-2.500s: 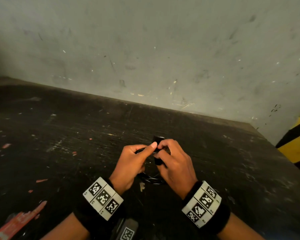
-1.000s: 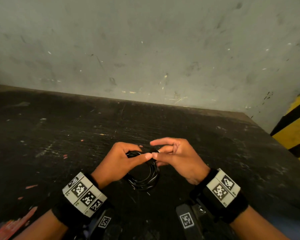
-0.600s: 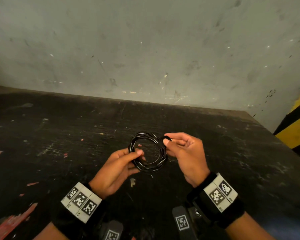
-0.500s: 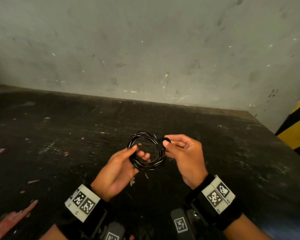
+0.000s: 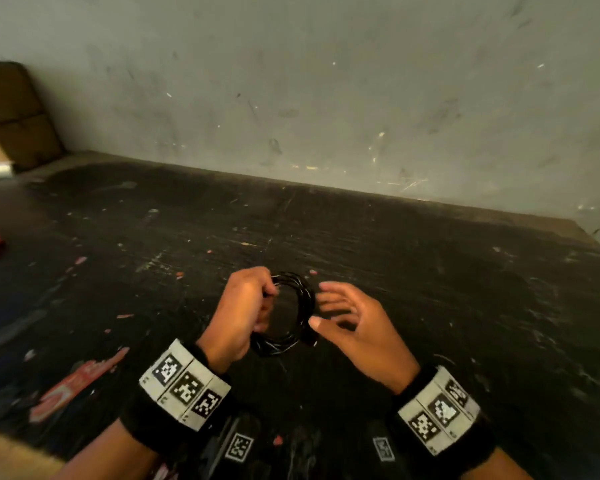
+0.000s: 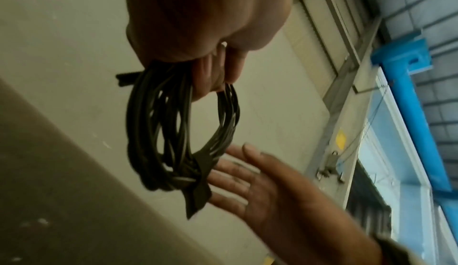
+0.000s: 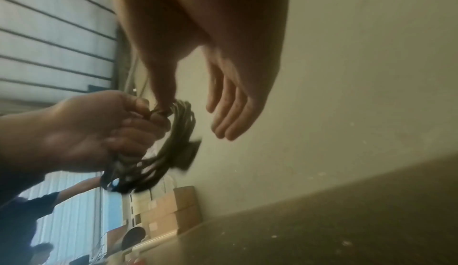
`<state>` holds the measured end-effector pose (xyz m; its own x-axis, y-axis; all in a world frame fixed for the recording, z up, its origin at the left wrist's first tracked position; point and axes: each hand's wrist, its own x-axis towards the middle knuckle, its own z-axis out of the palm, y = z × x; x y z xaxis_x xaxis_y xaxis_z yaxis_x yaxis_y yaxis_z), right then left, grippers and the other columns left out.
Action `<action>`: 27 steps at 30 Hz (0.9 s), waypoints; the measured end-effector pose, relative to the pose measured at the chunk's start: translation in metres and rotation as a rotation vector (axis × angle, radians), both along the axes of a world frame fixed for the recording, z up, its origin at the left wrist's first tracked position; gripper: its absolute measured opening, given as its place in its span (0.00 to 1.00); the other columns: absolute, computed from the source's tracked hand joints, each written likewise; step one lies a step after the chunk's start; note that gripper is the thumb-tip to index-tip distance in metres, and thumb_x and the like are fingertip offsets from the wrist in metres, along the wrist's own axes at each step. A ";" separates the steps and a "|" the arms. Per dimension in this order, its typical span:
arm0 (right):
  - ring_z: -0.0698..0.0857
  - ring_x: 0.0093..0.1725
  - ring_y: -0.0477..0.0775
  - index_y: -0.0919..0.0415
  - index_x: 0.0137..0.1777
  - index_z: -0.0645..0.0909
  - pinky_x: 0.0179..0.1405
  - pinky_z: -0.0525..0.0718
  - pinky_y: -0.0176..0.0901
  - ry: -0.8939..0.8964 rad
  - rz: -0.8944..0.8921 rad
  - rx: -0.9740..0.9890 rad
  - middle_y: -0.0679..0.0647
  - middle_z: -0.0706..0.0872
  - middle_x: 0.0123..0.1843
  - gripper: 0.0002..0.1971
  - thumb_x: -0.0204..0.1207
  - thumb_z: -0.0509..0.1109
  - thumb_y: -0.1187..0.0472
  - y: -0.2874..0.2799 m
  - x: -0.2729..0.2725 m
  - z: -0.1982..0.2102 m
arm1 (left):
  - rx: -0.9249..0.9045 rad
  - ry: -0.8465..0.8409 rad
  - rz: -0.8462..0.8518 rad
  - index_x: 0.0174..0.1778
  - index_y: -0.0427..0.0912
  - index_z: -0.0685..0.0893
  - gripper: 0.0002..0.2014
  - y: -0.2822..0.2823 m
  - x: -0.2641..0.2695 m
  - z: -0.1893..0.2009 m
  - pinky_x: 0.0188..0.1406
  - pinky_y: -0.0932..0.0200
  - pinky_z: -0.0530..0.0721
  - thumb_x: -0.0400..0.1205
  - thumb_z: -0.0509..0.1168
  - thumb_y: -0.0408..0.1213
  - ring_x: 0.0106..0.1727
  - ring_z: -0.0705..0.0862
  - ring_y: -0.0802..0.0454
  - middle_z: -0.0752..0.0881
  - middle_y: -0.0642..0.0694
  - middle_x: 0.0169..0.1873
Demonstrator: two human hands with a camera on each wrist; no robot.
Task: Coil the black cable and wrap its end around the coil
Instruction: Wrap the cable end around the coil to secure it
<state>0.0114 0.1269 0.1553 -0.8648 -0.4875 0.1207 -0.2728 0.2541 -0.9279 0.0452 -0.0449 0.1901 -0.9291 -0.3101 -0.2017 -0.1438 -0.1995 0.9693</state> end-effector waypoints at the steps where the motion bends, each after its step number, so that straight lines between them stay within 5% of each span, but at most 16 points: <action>1: 0.84 0.58 0.41 0.49 0.70 0.73 0.60 0.83 0.39 0.031 0.084 0.068 0.45 0.85 0.60 0.28 0.71 0.76 0.61 -0.007 0.001 0.002 | -0.066 -0.003 -0.012 0.21 0.46 0.64 0.16 0.000 0.006 -0.004 0.11 0.73 0.54 0.71 0.52 0.23 0.11 0.58 0.60 0.61 0.50 0.16; 2: 0.84 0.58 0.42 0.50 0.72 0.71 0.59 0.83 0.40 0.070 0.154 0.126 0.47 0.85 0.60 0.28 0.72 0.75 0.60 -0.014 0.000 0.001 | -0.115 -0.011 -0.031 0.20 0.46 0.66 0.17 -0.001 0.011 -0.007 0.11 0.73 0.55 0.71 0.52 0.22 0.10 0.60 0.61 0.64 0.50 0.15; 5: 0.87 0.48 0.52 0.58 0.57 0.76 0.51 0.85 0.55 0.247 0.232 0.267 0.55 0.89 0.48 0.08 0.81 0.64 0.58 -0.046 0.004 -0.009 | -0.179 -0.060 -0.061 0.25 0.40 0.75 0.14 -0.017 0.031 -0.018 0.12 0.67 0.65 0.72 0.53 0.20 0.13 0.68 0.58 0.72 0.49 0.14; 9: 0.87 0.46 0.63 0.59 0.52 0.70 0.47 0.83 0.62 0.289 0.260 0.364 0.58 0.89 0.44 0.09 0.85 0.55 0.53 -0.087 0.021 -0.037 | -0.056 -0.199 0.005 0.35 0.34 0.82 0.09 -0.058 0.057 -0.040 0.27 0.56 0.85 0.77 0.57 0.25 0.23 0.80 0.50 0.80 0.42 0.21; 12: 0.88 0.46 0.61 0.61 0.53 0.71 0.49 0.84 0.60 0.217 0.311 0.349 0.58 0.91 0.44 0.09 0.85 0.55 0.55 -0.120 0.036 -0.057 | 0.109 -0.276 0.028 0.31 0.39 0.79 0.10 -0.088 0.076 -0.061 0.24 0.57 0.79 0.76 0.57 0.29 0.19 0.74 0.51 0.74 0.45 0.20; 15: 0.88 0.46 0.56 0.62 0.51 0.75 0.52 0.84 0.55 0.062 0.406 0.276 0.59 0.91 0.44 0.10 0.84 0.58 0.55 -0.154 0.045 -0.072 | 0.197 -0.293 0.132 0.28 0.41 0.74 0.09 -0.118 0.089 -0.081 0.14 0.66 0.59 0.74 0.54 0.33 0.13 0.59 0.57 0.62 0.52 0.15; 19: 0.87 0.41 0.60 0.66 0.50 0.81 0.46 0.84 0.53 -0.168 0.374 0.252 0.62 0.88 0.42 0.17 0.83 0.61 0.52 -0.193 0.044 -0.100 | 0.121 -0.356 0.293 0.30 0.44 0.75 0.16 -0.166 0.105 -0.101 0.12 0.70 0.55 0.79 0.53 0.49 0.09 0.60 0.59 0.63 0.55 0.11; 21: 0.87 0.44 0.56 0.63 0.52 0.83 0.51 0.86 0.54 -0.051 0.377 0.405 0.58 0.88 0.44 0.14 0.81 0.64 0.52 -0.206 0.040 -0.122 | -0.020 -0.335 0.339 0.42 0.47 0.82 0.17 -0.187 0.113 -0.108 0.13 0.65 0.66 0.83 0.53 0.52 0.09 0.70 0.61 0.74 0.56 0.16; 24: 0.84 0.58 0.58 0.56 0.60 0.81 0.59 0.83 0.51 0.196 0.493 0.863 0.57 0.84 0.60 0.14 0.76 0.70 0.54 -0.217 0.043 -0.146 | -0.226 -0.217 0.378 0.57 0.45 0.86 0.14 -0.211 0.122 -0.117 0.28 0.64 0.83 0.86 0.55 0.42 0.26 0.85 0.60 0.85 0.54 0.34; 27: 0.81 0.65 0.62 0.57 0.63 0.78 0.63 0.80 0.53 0.282 0.506 1.001 0.58 0.79 0.66 0.16 0.76 0.67 0.60 -0.225 0.050 -0.162 | -0.356 -0.200 0.338 0.42 0.41 0.86 0.12 -0.230 0.123 -0.133 0.12 0.72 0.68 0.84 0.58 0.34 0.14 0.74 0.64 0.77 0.55 0.14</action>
<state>0.0618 -0.0982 -0.0062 -0.5467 -0.7570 -0.3579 -0.7187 0.6435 -0.2633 0.1678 -0.2745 0.0575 -0.7194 -0.6673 -0.1926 -0.3178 0.0696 0.9456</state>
